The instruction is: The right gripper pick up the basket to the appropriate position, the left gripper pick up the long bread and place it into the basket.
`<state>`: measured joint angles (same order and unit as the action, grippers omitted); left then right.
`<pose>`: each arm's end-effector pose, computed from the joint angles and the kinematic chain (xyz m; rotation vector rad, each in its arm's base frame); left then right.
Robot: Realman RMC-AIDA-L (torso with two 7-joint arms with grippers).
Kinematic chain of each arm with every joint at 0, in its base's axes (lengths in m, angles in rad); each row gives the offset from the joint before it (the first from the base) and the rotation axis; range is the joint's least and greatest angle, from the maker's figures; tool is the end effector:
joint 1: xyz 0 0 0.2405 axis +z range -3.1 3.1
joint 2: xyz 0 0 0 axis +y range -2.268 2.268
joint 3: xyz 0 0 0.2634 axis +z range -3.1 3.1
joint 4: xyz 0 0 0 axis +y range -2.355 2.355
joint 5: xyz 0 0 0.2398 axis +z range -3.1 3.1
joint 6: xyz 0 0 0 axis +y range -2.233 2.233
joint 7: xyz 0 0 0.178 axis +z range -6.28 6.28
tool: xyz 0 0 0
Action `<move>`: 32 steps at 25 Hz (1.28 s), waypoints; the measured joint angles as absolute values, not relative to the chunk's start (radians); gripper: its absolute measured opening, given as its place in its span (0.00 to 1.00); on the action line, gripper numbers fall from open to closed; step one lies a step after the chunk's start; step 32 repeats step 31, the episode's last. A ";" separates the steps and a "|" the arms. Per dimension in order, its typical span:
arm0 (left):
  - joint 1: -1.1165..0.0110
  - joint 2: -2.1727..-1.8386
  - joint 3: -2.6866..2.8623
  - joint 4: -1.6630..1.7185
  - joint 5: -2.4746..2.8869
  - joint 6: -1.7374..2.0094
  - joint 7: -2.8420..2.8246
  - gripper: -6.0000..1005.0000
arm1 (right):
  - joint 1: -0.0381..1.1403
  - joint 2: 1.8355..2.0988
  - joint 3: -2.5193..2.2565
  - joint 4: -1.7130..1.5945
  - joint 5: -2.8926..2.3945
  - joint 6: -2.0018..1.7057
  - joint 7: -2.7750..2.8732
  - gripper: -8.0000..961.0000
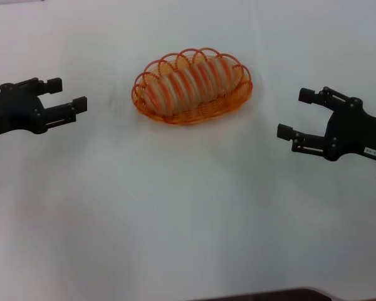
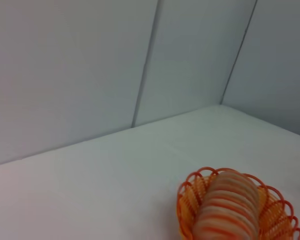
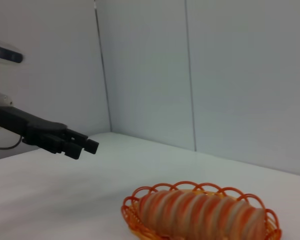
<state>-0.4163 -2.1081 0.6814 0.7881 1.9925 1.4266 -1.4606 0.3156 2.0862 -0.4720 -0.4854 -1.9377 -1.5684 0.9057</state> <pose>-0.3112 0.3687 -0.0116 -2.5144 -0.7608 -0.5874 0.3523 0.2973 -0.0314 -2.4316 0.5031 0.7539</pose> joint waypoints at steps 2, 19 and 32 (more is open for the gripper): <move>-0.415 -2.105 0.684 0.788 1.994 1.435 -1.467 0.73 | 0.316 2.086 -0.477 -0.483 -1.938 -1.568 0.906 0.96; -0.336 -2.093 0.697 0.759 2.046 1.630 -1.498 0.72 | 0.347 2.079 -0.477 -0.493 -1.937 -1.555 0.906 0.96; -0.330 -2.093 0.698 0.758 2.048 1.643 -1.492 0.72 | 0.347 2.082 -0.494 -0.493 -1.959 -1.561 0.906 0.96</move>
